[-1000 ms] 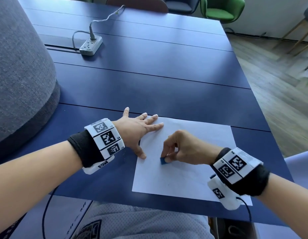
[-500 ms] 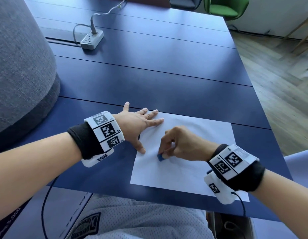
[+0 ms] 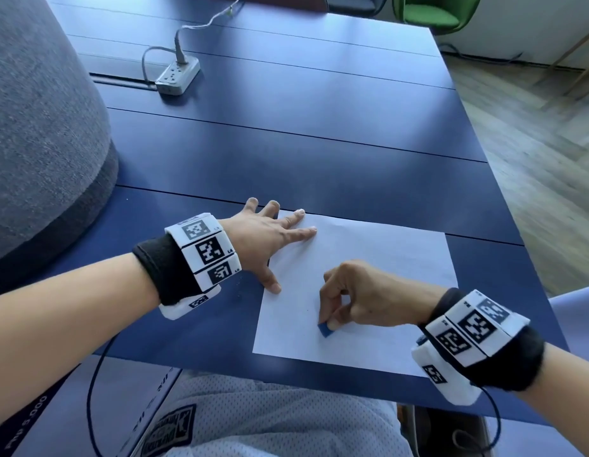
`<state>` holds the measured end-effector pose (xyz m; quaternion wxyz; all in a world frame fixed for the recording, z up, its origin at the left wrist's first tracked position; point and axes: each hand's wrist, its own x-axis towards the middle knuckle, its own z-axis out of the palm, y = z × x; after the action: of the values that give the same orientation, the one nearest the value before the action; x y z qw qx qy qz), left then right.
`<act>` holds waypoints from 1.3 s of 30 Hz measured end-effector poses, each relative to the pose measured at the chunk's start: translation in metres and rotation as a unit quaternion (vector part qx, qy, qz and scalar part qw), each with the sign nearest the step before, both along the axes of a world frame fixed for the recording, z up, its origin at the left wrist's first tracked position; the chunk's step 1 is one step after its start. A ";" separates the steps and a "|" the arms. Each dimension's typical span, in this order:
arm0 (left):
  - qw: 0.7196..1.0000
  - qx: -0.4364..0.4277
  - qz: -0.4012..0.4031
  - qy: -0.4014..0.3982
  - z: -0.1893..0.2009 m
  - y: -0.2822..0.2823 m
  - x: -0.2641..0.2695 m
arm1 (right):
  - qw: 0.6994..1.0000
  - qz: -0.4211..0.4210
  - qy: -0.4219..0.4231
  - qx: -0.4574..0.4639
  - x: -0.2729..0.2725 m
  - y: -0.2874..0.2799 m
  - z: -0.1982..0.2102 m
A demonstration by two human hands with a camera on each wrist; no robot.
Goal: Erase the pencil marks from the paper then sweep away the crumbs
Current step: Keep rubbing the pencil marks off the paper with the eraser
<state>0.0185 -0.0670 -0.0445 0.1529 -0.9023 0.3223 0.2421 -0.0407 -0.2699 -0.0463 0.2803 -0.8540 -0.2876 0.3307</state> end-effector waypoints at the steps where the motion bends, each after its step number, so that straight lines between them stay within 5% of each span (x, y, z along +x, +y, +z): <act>1: 1.000 0.003 -0.002 -0.002 0.001 -0.001 0.000 | 1.000 0.022 0.010 -0.016 0.000 0.000 0.002; 13: 0.991 -0.075 0.027 0.104 0.007 -0.007 -0.026 | 0.999 -0.023 0.014 0.024 0.004 0.006 0.001; 17: 0.996 -0.030 0.008 0.081 -0.003 -0.012 -0.035 | 0.998 -0.039 -0.025 0.050 0.002 0.009 -0.003; 22: 0.997 -0.030 0.002 0.072 -0.006 -0.012 -0.033 | 0.999 0.048 0.000 -0.011 -0.002 0.004 0.005; 26: 0.997 -0.023 0.004 0.075 -0.006 -0.014 -0.033 | 0.999 0.002 -0.036 0.041 -0.001 0.011 -0.002; 31: 0.997 -0.030 0.003 0.077 -0.005 -0.013 -0.033 | 0.997 0.073 -0.017 -0.025 -0.005 0.001 0.005; 39: 0.997 -0.029 -0.002 0.068 -0.006 -0.012 -0.032 | 0.998 0.055 -0.032 -0.006 0.000 -0.004 0.000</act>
<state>-0.0134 -0.0787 -0.0510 0.1049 -0.8873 0.3405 0.2930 -0.0410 -0.2740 -0.0467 0.2469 -0.8490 -0.3407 0.3195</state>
